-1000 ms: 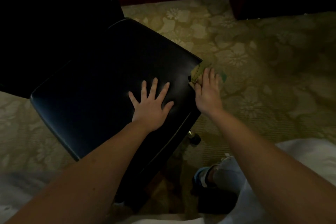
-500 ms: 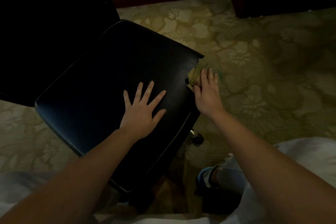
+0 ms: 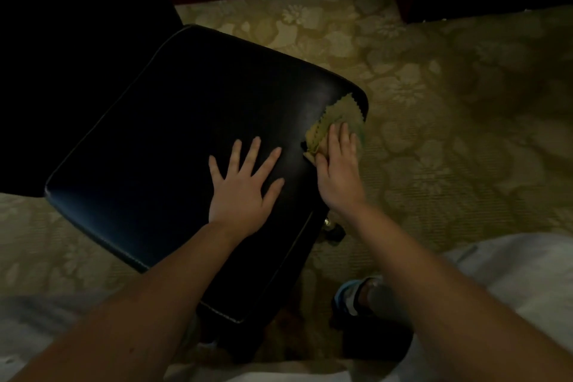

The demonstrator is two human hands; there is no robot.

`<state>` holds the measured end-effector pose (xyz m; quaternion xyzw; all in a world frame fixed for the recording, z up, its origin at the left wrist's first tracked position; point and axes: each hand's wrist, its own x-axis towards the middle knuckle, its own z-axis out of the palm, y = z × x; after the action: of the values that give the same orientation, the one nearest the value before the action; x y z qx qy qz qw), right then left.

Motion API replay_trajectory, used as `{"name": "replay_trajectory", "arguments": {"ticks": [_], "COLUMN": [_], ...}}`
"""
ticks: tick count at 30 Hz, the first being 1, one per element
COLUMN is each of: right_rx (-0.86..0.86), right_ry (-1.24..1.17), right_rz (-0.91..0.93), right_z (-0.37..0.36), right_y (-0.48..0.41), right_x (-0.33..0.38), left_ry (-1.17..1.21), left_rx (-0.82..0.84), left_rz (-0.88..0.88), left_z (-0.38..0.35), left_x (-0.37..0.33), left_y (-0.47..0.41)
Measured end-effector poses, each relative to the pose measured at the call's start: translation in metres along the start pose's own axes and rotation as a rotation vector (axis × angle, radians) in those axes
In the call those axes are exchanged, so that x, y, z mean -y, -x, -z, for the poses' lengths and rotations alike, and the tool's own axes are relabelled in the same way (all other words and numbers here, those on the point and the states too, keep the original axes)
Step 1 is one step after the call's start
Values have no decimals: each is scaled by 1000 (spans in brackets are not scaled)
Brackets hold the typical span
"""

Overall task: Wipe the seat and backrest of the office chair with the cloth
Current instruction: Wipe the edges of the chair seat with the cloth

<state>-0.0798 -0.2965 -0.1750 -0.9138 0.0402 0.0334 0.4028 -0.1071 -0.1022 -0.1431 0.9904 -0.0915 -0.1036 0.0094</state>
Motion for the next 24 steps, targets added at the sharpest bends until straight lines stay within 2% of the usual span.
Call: {"name": "replay_trajectory", "arguments": {"ticks": [7,24], "right_rx": [72,66], "right_ry": [-10,-59], "right_rz": [-42,56], "right_z": [21,-6], "right_y": [-43,38], "right_x": [2,7], "left_ry": [36,23], "left_rx": [-17,-45], "left_rz": [35,45], "left_z": [1,-3], "left_x": [-8,-10], "left_y": [-9,-10]}}
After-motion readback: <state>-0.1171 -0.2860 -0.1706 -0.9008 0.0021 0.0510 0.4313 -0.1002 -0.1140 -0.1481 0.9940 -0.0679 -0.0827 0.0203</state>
